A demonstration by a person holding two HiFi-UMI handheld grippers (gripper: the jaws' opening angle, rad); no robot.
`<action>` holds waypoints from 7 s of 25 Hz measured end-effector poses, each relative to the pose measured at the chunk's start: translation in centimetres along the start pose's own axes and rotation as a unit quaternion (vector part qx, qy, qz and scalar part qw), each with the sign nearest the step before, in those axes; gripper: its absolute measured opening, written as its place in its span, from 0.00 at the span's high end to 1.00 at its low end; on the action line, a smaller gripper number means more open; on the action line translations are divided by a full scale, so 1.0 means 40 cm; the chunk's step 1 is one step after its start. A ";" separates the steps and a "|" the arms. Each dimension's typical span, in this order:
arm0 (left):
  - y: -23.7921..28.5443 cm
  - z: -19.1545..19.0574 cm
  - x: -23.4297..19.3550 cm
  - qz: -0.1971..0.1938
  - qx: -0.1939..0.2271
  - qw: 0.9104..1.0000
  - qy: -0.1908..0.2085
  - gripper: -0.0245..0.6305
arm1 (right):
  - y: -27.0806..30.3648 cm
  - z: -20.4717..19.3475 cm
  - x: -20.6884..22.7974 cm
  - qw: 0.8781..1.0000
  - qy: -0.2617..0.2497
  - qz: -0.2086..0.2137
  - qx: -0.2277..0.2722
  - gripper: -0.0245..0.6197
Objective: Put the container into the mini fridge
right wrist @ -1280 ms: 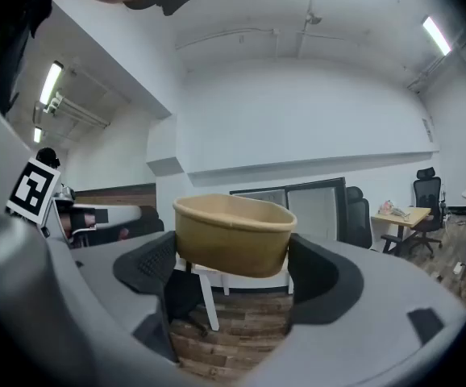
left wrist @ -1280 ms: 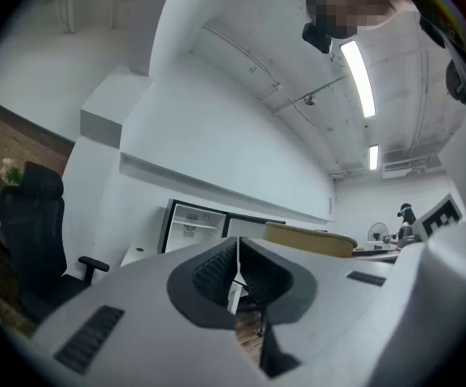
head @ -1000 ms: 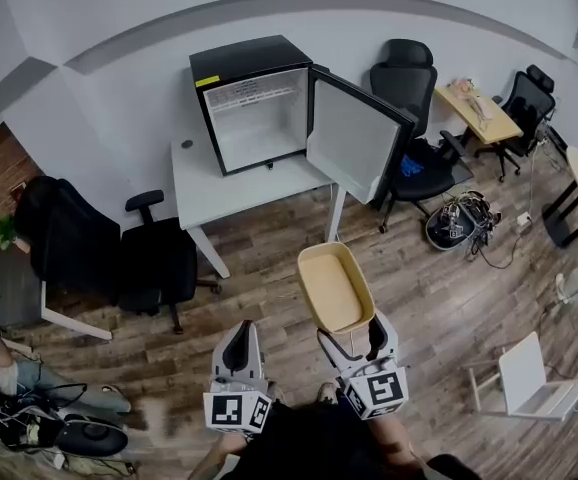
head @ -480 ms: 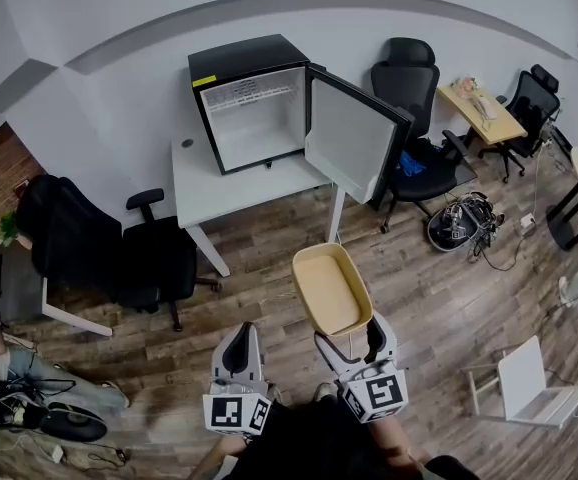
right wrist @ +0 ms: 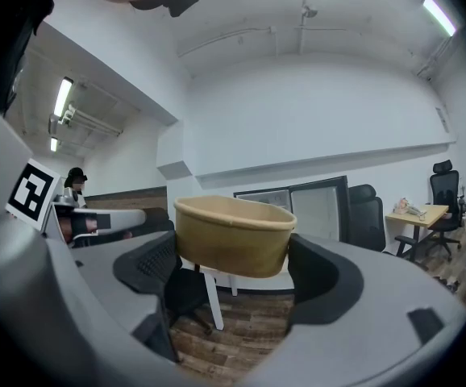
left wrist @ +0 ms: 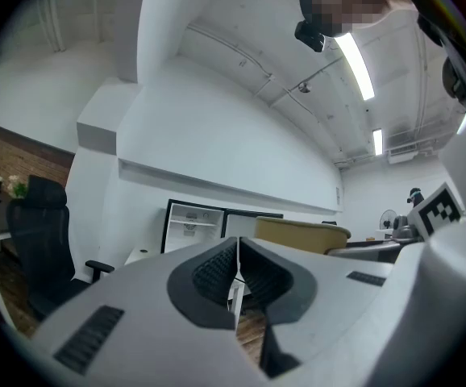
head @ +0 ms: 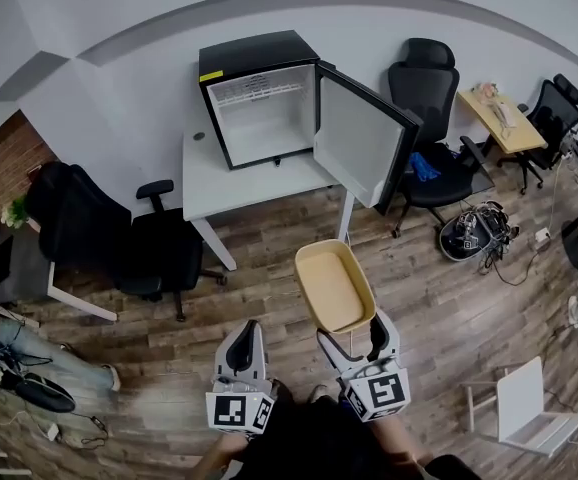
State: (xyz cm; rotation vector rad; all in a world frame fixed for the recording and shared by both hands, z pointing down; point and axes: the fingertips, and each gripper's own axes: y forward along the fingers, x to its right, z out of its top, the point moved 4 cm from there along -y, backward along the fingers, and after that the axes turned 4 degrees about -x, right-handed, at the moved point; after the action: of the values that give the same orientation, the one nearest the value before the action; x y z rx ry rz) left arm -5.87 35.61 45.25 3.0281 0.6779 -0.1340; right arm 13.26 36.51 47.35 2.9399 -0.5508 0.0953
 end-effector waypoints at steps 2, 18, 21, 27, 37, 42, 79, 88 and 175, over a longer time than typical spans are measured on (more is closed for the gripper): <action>0.020 -0.003 0.002 0.003 -0.002 1.000 0.000 0.94 | 0.017 0.000 0.016 1.000 0.000 0.003 -0.002 0.27; 0.394 0.017 -0.242 -0.041 0.003 0.999 -0.011 0.94 | 0.446 0.048 0.052 1.000 -0.007 -0.008 -0.018 0.27; 0.464 0.039 -0.319 -0.050 0.009 0.999 -0.010 0.94 | 0.550 0.071 0.050 1.000 -0.008 -0.018 -0.015 0.27; 0.580 0.047 -0.441 -0.062 0.003 0.998 -0.014 0.94 | 0.719 0.104 0.071 0.999 -0.011 -0.040 -0.014 0.27; 0.802 0.056 -0.520 -0.062 -0.002 0.998 -0.016 0.94 | 0.958 0.145 0.202 0.998 -0.008 -0.055 -0.014 0.27; 0.953 0.063 -0.531 -0.052 -0.002 0.999 -0.012 0.94 | 1.085 0.158 0.310 0.999 -0.010 -0.051 -0.014 0.27; 1.471 0.176 -0.735 -0.068 0.022 0.997 -0.021 0.94 | 1.689 0.322 0.597 0.992 -0.073 -0.085 0.050 0.28; 1.475 0.166 -0.727 -0.063 0.019 0.998 -0.023 0.94 | 1.763 0.278 0.655 0.993 -0.074 -0.093 0.020 0.27; 1.427 0.106 -0.743 -0.072 -0.005 0.997 -0.035 0.94 | 1.511 0.289 0.450 0.998 0.030 -0.053 0.008 0.93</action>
State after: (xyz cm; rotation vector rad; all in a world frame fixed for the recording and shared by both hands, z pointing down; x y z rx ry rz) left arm -8.61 -28.81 44.66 2.9481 0.8874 -0.2399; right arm 8.39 -27.41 45.68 2.9634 -0.3858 0.1758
